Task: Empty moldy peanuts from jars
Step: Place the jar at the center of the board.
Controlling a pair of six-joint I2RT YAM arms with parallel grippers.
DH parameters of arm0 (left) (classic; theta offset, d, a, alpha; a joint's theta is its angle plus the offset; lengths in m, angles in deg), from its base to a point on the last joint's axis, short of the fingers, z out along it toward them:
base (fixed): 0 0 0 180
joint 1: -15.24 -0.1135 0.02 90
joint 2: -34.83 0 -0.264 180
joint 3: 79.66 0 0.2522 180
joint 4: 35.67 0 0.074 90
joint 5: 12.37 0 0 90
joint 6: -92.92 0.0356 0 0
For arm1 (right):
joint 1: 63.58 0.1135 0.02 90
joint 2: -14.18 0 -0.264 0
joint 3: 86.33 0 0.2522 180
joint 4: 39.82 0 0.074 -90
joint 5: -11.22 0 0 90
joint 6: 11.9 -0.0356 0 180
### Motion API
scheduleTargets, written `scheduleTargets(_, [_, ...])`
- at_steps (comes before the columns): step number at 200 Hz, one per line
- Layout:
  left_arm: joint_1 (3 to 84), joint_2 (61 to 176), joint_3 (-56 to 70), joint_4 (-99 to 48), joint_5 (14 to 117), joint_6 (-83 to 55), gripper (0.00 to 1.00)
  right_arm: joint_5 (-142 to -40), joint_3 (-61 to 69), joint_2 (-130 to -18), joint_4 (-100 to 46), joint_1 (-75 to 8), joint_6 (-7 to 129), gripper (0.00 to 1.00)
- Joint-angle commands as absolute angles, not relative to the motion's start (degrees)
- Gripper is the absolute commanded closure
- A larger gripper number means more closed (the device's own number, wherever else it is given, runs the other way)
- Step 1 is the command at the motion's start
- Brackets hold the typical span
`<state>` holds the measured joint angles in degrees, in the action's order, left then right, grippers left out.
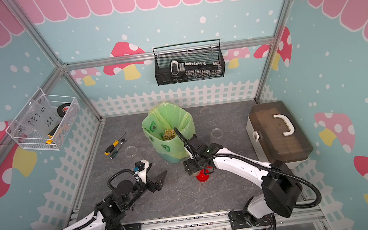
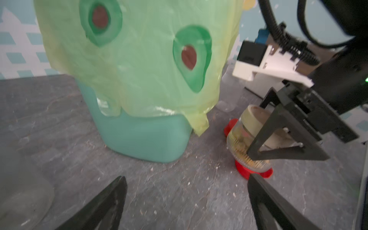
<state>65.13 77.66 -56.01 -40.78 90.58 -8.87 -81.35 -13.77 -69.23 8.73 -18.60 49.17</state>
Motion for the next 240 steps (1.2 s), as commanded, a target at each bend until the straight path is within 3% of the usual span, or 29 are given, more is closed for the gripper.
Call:
scheduleTargets(1, [67.25, 77.46, -56.64, -43.08, 94.42, -10.11, 0.06, -82.1, -15.15, -70.5, 3.5, -16.38, 48.03, 0.41])
scheduleTargets(76, [74.17, 89.08, -58.6, -51.8, 98.28, -8.17, 0.01, -77.64, -16.94, -76.19, 1.89, -10.56, 45.14, 0.37])
scheduleTargets(120, [74.29, 92.06, -60.34, -56.36, 96.27, -9.12, 0.01, -75.35, -18.53, -75.46, 3.78, -8.82, 44.2, 0.21])
scheduleTargets(163, [74.56, 92.08, -60.8, -56.02, 92.67, -10.38, 0.01, -76.54, -21.37, -67.06, 3.21, -8.65, 43.65, 0.09])
scheduleTargets(202, [76.37, 94.95, -60.46, -57.2, 92.78, -11.05, 0.01, -76.0, -22.03, -59.4, 4.02, -8.77, 43.65, 0.08])
scheduleTargets(240, [79.11, 101.41, -59.92, -61.64, 94.42, -10.62, 0.01, -73.18, -20.04, -60.85, 8.98, -8.74, 43.78, 0.07])
